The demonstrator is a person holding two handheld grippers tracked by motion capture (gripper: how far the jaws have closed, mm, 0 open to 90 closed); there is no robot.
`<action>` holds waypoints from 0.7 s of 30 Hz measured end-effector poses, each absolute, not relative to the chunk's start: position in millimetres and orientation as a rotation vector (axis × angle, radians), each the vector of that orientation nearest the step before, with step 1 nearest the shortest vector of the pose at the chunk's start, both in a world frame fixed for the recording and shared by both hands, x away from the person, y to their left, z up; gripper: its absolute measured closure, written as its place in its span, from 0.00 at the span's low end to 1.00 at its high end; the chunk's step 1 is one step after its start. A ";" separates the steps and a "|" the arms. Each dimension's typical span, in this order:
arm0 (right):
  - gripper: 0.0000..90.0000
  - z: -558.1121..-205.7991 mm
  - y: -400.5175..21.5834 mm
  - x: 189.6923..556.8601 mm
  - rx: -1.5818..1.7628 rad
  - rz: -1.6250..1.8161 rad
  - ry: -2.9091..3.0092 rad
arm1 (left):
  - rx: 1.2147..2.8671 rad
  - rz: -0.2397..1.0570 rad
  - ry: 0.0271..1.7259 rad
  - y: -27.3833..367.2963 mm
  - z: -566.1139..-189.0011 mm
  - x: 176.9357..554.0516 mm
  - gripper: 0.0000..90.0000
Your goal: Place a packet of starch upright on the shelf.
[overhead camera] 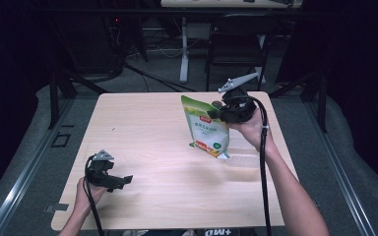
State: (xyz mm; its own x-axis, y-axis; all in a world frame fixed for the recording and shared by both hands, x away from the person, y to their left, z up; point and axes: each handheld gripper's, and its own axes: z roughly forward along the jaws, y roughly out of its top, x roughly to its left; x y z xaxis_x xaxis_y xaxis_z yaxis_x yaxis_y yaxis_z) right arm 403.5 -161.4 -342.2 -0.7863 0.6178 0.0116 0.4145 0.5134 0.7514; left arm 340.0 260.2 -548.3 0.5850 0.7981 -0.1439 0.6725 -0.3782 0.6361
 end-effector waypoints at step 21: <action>1.00 -326.7 -187.0 412.7 0.885 1.119 2.459 | 2.150 0.249 1.165 260.1 -548.3 340.1 0.00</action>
